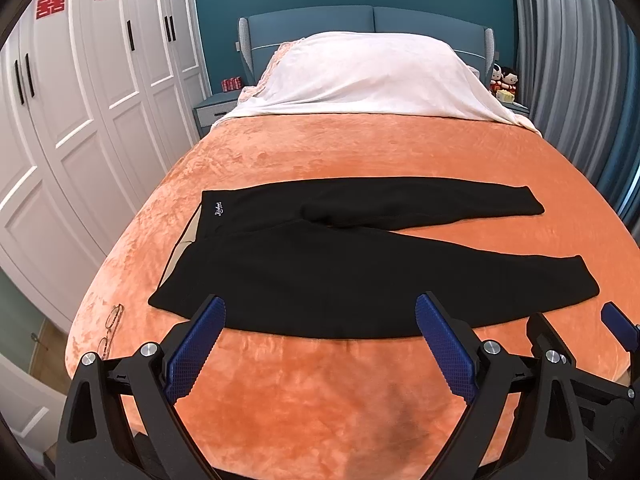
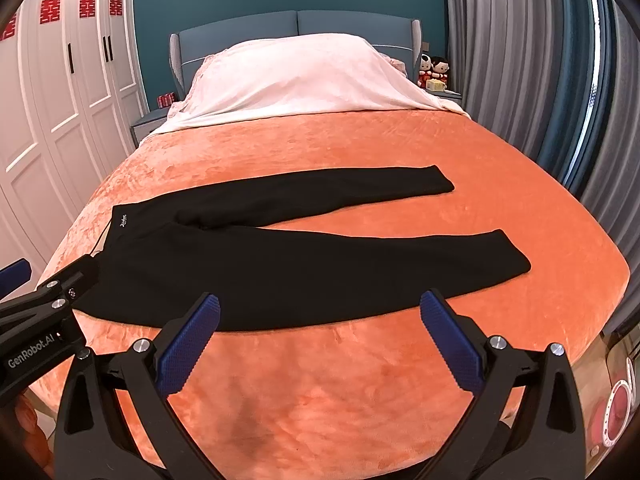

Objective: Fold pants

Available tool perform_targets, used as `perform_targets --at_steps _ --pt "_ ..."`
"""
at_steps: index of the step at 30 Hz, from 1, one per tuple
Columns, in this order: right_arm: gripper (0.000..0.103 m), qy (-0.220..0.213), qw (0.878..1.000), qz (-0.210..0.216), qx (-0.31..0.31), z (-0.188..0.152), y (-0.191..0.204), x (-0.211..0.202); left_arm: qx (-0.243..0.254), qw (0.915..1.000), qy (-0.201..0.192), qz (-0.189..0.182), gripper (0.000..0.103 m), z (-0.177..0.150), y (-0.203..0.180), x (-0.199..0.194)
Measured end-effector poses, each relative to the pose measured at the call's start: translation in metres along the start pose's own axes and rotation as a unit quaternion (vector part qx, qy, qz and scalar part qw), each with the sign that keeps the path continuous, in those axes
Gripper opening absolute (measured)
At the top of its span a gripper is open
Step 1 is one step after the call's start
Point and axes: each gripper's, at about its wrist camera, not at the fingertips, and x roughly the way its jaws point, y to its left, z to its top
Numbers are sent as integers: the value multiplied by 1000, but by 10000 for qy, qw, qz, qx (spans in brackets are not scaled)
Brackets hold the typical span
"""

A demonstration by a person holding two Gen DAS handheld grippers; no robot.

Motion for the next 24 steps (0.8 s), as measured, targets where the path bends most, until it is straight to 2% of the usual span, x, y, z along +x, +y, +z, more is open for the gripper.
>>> perform_targets --at_steps 24 --pt "98 17 10000 -12 -1 4 -2 1 15 10000 23 24 94 -3 2 2"
